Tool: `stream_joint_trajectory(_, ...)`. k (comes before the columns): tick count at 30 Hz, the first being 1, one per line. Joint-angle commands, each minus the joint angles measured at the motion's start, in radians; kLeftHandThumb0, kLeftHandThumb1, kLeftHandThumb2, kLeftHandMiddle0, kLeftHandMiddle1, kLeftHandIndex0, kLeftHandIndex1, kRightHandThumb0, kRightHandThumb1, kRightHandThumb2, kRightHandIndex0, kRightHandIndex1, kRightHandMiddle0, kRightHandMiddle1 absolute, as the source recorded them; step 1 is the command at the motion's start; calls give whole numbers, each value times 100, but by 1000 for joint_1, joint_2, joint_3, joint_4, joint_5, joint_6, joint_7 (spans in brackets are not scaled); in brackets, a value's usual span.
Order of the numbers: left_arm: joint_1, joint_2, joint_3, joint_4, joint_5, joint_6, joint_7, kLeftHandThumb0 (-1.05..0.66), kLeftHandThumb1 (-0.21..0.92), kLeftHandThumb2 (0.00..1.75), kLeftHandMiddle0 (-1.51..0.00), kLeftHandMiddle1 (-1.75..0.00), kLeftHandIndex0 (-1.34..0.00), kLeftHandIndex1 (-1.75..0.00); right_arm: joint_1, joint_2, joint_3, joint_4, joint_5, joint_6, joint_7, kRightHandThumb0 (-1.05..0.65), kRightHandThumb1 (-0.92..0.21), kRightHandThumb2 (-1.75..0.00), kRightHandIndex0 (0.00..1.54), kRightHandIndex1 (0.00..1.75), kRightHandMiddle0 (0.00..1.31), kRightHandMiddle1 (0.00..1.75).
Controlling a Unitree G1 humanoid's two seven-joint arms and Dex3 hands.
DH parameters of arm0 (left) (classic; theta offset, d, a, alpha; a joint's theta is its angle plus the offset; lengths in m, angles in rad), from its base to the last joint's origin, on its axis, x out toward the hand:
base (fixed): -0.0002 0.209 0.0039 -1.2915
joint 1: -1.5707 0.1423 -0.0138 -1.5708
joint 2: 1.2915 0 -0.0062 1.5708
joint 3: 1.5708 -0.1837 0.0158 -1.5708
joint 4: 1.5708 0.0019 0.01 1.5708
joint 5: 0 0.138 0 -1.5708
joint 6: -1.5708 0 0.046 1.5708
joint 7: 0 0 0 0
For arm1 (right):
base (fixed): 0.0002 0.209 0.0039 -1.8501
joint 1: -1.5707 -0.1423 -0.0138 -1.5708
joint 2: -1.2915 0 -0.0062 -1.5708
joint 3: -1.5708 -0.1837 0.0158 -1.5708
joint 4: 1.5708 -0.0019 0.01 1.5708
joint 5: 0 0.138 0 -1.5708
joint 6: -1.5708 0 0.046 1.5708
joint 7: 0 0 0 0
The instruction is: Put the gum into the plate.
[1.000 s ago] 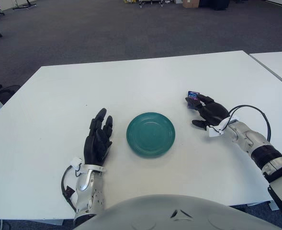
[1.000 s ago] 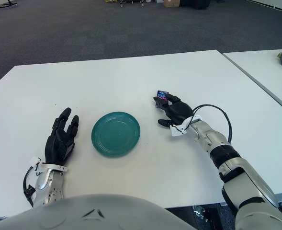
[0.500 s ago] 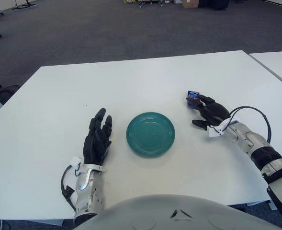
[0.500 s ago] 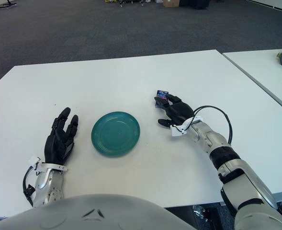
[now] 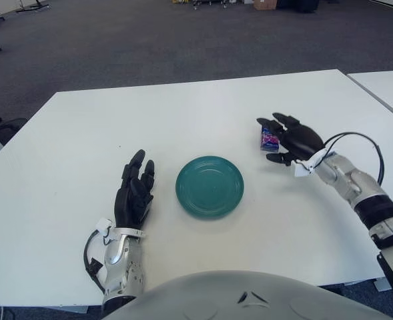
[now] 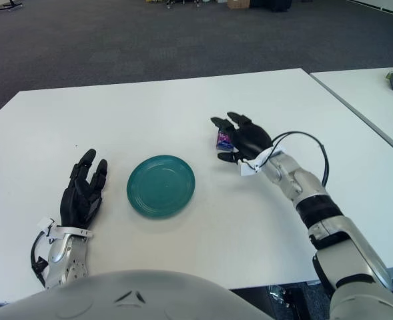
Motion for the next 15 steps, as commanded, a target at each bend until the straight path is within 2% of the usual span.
stream_joint_trajectory(1, 16, -18, 8, 71, -11, 24, -1, -95, 92, 80, -20, 0, 0, -55, -56, -23, -4, 8, -14, -39, 18, -105, -92, -74, 11, 0, 0, 24)
stream_joint_trajectory(4, 14, -21, 6, 75, -5, 19, 2, -95, 92, 81, -20, 0, 0, -56, -112, -28, 16, 53, -46, -76, 10, -105, -92, -72, 10, 0, 0, 23)
stream_joint_trajectory(6, 14, -27, 4, 75, -8, 23, 5, -96, 92, 81, -20, 0, 0, -57, -192, -16, 61, 153, -105, -108, -19, -105, -92, -71, 9, 0, 0, 22)
stream_joint_trajectory(11, 13, -36, 1, 77, -16, 22, 2, -95, 92, 81, -21, 0, 0, -61, -311, 1, 142, 343, -198, -171, -86, -105, -92, -66, 3, 0, 0, 16)
stream_joint_trajectory(15, 12, -39, 0, 83, -14, 10, 2, -95, 92, 80, -21, 0, 0, -61, -364, -1, 196, 433, -255, -207, -161, -105, -92, -63, 1, 0, 0, 12)
